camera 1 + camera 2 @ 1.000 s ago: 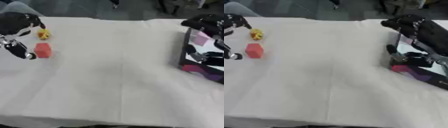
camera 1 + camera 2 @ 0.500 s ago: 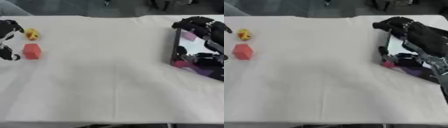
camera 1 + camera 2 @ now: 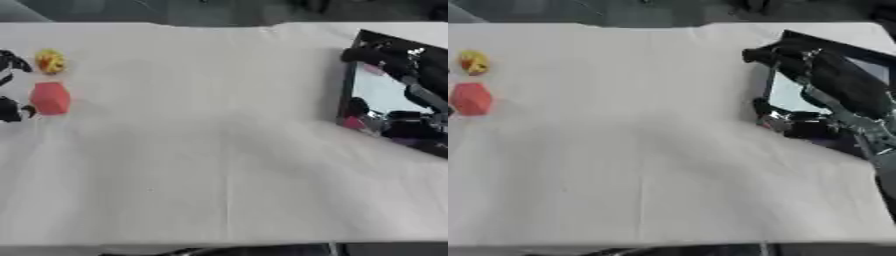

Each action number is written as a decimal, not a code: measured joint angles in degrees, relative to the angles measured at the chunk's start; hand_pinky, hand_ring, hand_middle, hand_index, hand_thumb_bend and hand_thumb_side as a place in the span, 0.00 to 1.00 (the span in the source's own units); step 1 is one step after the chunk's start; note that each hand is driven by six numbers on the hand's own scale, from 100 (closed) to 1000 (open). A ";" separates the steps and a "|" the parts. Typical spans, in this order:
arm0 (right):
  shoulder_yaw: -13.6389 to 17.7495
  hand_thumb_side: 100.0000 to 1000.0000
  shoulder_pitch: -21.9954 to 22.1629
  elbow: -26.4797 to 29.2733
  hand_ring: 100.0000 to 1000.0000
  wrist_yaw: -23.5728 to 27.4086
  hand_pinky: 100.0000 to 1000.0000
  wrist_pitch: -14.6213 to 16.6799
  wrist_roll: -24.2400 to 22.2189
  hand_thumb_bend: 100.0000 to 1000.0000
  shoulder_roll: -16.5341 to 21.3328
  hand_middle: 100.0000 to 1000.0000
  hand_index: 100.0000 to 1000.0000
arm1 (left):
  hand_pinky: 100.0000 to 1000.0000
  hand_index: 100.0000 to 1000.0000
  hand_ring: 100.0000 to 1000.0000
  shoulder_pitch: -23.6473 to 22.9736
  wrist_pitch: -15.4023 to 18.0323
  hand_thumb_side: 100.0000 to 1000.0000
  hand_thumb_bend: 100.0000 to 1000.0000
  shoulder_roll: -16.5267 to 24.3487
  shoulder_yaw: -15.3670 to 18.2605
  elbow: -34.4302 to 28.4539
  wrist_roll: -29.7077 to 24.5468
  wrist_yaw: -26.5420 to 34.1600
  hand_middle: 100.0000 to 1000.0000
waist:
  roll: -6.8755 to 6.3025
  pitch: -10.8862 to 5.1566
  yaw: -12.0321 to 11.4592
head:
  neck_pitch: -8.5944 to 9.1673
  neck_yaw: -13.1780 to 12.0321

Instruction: Pick up the objects with one hand, pass them to the other hand, and then place them into the box on the other side of the table.

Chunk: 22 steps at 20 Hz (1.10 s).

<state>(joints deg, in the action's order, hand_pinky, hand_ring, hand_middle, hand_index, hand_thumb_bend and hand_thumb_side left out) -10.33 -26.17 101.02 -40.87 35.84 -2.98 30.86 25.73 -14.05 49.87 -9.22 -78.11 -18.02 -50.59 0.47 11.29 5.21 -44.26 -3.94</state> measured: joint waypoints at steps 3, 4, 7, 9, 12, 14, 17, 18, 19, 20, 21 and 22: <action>0.00 0.10 0.04 0.00 0.80 0.14 0.81 -0.03 -0.04 0.00 -0.34 0.76 0.99 | 0.80 0.81 0.72 0.13 -0.38 0.02 0.34 -0.59 -0.03 0.94 0.89 0.45 0.77 | 0.02 0.45 0.30 | 0.00 -0.02; 0.00 0.10 0.11 0.00 0.80 0.23 0.81 -0.03 -0.04 0.00 -0.39 0.76 0.99 | 0.80 0.81 0.72 0.24 -0.61 0.02 0.34 -0.82 -0.03 1.23 1.33 0.45 0.77 | 0.08 0.52 0.35 | 0.00 -0.02; 0.00 0.12 0.29 0.00 0.80 0.32 0.81 -0.04 -0.06 0.00 -0.43 0.76 0.99 | 0.80 0.81 0.72 0.49 -1.61 0.01 0.35 -1.61 -0.10 2.04 3.16 0.09 0.77 | 0.26 0.79 0.61 | 0.00 -0.03; 0.01 0.12 0.45 0.00 0.80 0.35 0.81 -0.05 -0.07 0.00 -0.48 0.76 0.99 | 0.79 0.81 0.72 0.58 -2.35 0.00 0.34 -2.19 -0.41 2.45 4.73 -0.48 0.77 | 0.31 0.90 0.77 | 0.00 -0.03; 0.01 0.12 0.46 0.00 0.79 0.40 0.81 -0.04 -0.09 0.00 -0.83 0.76 0.99 | 0.79 0.81 0.72 0.81 -3.38 0.00 0.34 -2.93 -0.77 3.19 7.07 -1.37 0.77 | 0.31 1.15 0.98 | 0.00 -0.02; 0.01 0.13 0.48 0.00 0.79 0.54 0.81 0.04 -0.20 0.00 -0.93 0.76 0.99 | 0.79 0.80 0.72 0.98 -3.79 0.00 0.34 -3.60 -1.12 3.77 8.25 -1.71 0.76 | 0.31 1.20 1.12 | 0.00 -0.02; 0.01 0.13 0.49 0.00 0.79 0.60 0.81 0.13 -0.34 0.00 -0.96 0.76 0.99 | 0.79 0.79 0.71 1.00 -4.23 0.01 0.34 -4.33 -1.48 4.73 9.65 -2.34 0.75 | 0.33 1.28 1.24 | 0.00 -0.01; 0.01 0.12 0.50 0.00 0.79 0.61 0.81 0.13 -0.36 0.00 -0.96 0.76 0.99 | 0.79 0.78 0.69 1.00 -4.34 0.01 0.33 -4.58 -1.57 4.99 10.01 -2.58 0.74 | 0.34 1.33 1.34 | 0.00 0.00; 0.01 0.12 0.52 0.00 0.79 0.62 0.81 0.11 -0.40 0.00 -0.97 0.76 0.99 | 0.77 0.75 0.66 1.03 -4.40 0.01 0.31 -4.73 -1.66 5.19 10.30 -2.84 0.70 | 0.34 1.34 1.39 | 0.00 0.01; 0.01 0.12 0.53 0.00 0.79 0.62 0.81 0.10 -0.42 0.00 -0.97 0.76 0.99 | 0.77 0.73 0.64 1.04 -4.40 0.02 0.29 -4.90 -1.78 5.40 10.43 -3.01 0.67 | 0.34 1.34 1.39 | 0.00 0.01; 0.01 0.12 0.54 0.00 0.79 0.62 0.81 0.08 -0.45 0.00 -0.97 0.76 0.99 | 0.76 0.70 0.61 1.05 -4.34 0.02 0.23 -4.97 -1.78 5.53 10.48 -3.20 0.63 | 0.35 1.34 1.39 | 0.00 0.02; 0.01 0.13 0.55 0.00 0.79 0.62 0.81 0.07 -0.46 0.00 -0.97 0.76 0.99 | 0.75 0.66 0.57 1.12 -4.27 0.03 0.14 -4.97 -1.78 5.58 10.46 -3.35 0.57 | 0.35 1.34 1.39 | 0.00 0.03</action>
<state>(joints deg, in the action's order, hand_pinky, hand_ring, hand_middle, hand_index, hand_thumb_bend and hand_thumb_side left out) -10.32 -25.62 101.02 -40.25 35.92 -3.44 29.89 26.85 -18.32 44.90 -11.01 -72.53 -7.56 -53.94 0.82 12.63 6.60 -44.26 -3.91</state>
